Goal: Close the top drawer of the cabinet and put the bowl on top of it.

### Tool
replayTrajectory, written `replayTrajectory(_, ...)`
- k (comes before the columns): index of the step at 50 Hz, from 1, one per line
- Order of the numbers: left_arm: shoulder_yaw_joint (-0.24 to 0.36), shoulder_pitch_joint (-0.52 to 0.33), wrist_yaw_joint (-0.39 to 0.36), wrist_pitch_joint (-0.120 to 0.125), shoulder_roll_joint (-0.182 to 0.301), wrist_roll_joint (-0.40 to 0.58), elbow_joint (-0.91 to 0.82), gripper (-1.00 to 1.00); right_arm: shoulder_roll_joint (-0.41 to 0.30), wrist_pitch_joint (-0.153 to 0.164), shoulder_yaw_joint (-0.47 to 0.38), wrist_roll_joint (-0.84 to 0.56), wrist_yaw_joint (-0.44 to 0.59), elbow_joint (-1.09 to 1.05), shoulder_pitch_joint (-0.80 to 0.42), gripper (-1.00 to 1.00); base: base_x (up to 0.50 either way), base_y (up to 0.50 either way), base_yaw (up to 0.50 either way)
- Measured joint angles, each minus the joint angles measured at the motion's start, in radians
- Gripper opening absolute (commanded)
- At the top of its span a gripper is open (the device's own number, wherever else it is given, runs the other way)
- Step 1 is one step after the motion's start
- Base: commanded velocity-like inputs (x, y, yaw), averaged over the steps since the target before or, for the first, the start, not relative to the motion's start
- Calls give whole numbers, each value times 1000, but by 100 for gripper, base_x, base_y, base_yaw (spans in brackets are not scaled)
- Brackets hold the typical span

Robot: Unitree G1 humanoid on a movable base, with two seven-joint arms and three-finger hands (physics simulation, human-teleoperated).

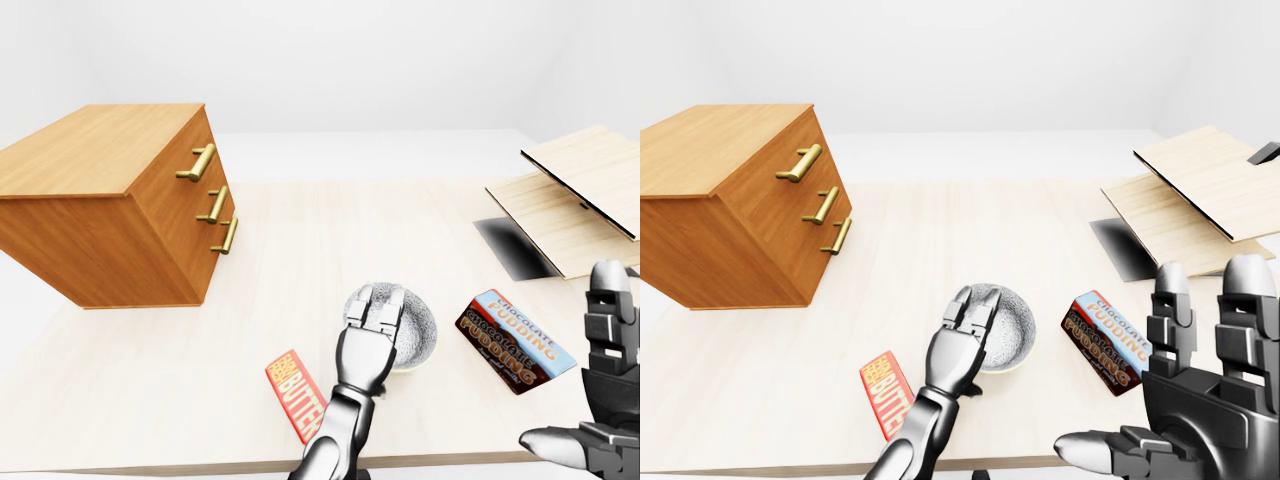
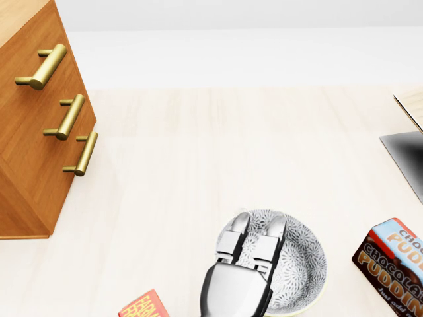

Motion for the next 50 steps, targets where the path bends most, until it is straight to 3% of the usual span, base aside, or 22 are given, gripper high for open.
replayTrajectory(1, 0, 0, 1, 0, 0, 1, 1, -100, 0, 0, 0, 0, 1, 0, 0, 100, 0, 0, 0)
replayTrajectory(24, 4, 3, -10, 0, -4, -6, 32, -100, 0, 0, -1, -3, 9, 5, 2, 100, 0, 0, 0)
replayTrajectory(50, 11, 5, -95, 0, 19, -4, -124, -100, 0, 0, 15, -18, 10, -1, 4, 100, 0, 0, 0)
